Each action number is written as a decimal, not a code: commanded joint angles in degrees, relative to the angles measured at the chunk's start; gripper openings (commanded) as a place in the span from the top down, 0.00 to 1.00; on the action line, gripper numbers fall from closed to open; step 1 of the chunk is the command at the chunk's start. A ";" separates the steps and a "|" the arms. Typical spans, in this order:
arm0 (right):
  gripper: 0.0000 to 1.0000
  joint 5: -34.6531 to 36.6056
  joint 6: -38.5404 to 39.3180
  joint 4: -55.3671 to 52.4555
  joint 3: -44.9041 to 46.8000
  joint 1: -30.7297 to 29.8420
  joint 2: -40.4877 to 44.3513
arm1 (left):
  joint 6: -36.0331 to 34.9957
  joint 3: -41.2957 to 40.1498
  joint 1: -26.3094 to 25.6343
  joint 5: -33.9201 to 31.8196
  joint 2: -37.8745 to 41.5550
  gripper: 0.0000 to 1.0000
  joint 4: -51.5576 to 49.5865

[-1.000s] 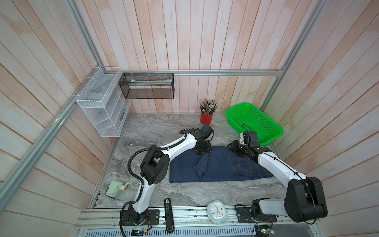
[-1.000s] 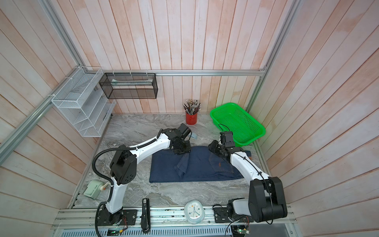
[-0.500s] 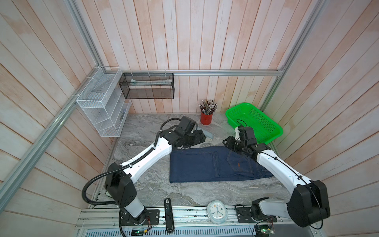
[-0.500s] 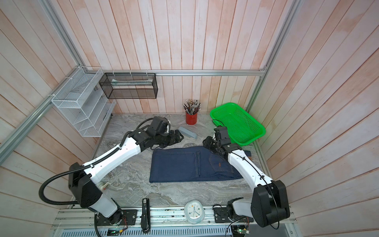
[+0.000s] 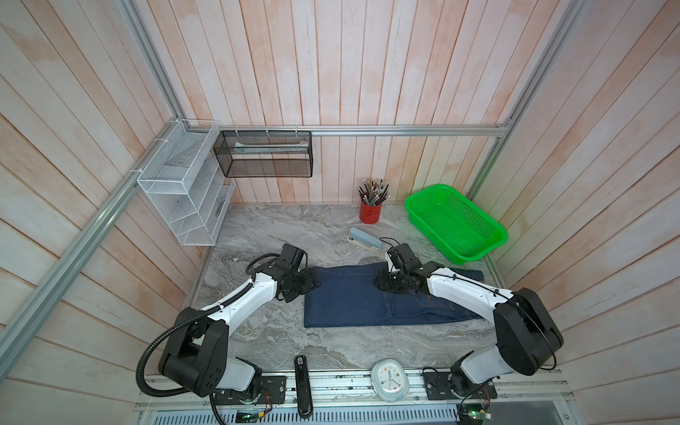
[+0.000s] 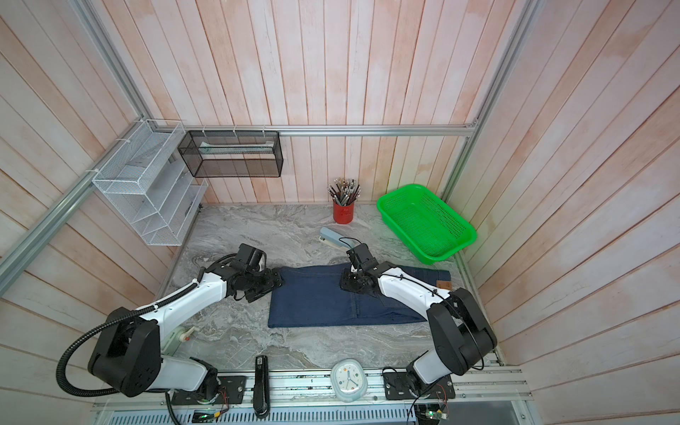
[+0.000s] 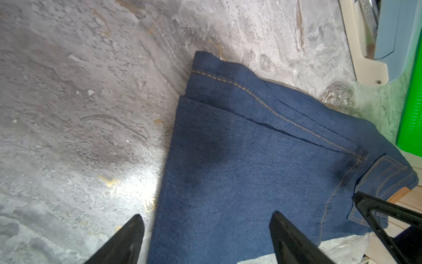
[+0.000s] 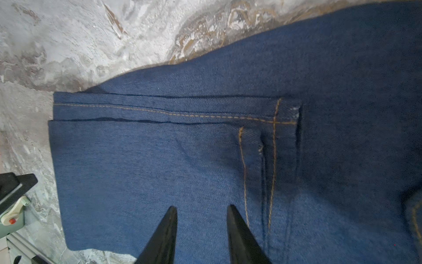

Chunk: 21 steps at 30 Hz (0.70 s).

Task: Fold and stack the trousers
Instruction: Fold the trousers at the center of the table.

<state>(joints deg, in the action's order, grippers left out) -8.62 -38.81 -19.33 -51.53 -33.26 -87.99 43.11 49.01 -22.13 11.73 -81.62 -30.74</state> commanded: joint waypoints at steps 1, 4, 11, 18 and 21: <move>0.65 1.63 0.38 -0.90 1.40 0.21 -2.65 | -2.99 -2.52 1.45 3.61 0.03 0.12 5.33; 0.67 3.09 -0.34 -1.53 2.25 0.93 -3.92 | -4.48 -3.28 2.33 6.47 -2.15 0.13 6.97; 0.69 6.29 -0.31 -3.78 4.64 5.57 -3.39 | -6.64 -5.90 3.30 11.13 -5.91 0.17 11.02; 0.69 5.65 -0.13 -3.72 6.26 6.85 -3.25 | -6.64 -8.17 3.59 14.21 -8.66 0.18 14.20; 0.69 5.38 -0.04 -3.61 6.09 6.80 -3.17 | -6.59 -9.56 3.92 15.95 -10.05 0.22 16.77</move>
<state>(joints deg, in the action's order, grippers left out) -5.13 -38.98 -19.33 -47.16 -26.70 -90.72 37.36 42.39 -18.57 25.69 -88.75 -15.46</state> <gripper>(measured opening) 0.307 0.783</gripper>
